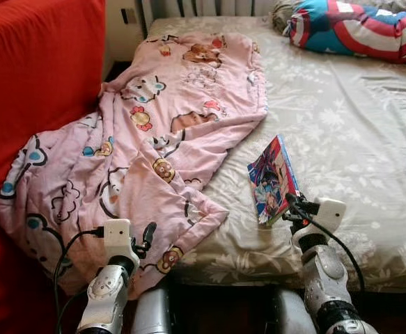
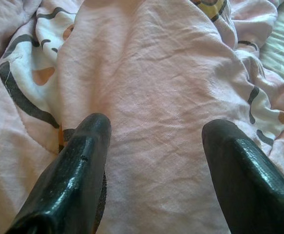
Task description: Clean up the room
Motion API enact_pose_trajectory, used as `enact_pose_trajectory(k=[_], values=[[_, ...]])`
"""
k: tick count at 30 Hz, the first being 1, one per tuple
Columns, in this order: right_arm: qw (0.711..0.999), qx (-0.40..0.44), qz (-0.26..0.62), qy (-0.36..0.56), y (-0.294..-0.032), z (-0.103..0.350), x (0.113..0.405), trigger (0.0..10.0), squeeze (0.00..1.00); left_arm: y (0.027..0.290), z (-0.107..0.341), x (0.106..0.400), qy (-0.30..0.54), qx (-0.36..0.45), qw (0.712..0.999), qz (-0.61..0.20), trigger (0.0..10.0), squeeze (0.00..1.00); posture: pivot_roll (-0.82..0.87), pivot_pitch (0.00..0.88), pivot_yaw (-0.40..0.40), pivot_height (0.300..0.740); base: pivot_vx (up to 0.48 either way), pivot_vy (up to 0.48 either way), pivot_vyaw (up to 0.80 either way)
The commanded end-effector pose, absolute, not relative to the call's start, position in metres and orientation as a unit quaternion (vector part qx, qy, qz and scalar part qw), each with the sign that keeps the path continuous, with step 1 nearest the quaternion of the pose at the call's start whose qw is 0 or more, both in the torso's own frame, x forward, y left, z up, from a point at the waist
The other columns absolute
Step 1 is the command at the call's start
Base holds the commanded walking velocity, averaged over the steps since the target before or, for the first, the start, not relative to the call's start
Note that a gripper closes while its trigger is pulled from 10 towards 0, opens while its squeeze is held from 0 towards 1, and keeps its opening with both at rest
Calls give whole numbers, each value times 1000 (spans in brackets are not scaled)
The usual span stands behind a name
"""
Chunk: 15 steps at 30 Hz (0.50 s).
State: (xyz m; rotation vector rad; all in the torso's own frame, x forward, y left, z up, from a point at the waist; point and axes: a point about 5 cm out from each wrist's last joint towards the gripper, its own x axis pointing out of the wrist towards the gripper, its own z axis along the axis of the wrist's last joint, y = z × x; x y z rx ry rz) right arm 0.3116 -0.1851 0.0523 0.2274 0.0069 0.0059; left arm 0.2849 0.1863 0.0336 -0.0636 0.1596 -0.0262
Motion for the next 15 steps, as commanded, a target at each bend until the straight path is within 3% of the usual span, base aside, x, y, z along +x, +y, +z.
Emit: enact_pose_trajectory(k=[1, 15], values=[[995, 100, 1, -29, -189, 64, 315, 10000, 0, 190, 28, 282, 89, -37, 995, -2, 10000, 0, 34, 78, 18, 606, 0, 0, 0], [996, 86, -16, -18, -191, 61, 311, 10000, 0, 194, 16, 280, 116, -54, 992, 17, 10000, 0, 33, 70, 17, 681, 0, 0, 0]])
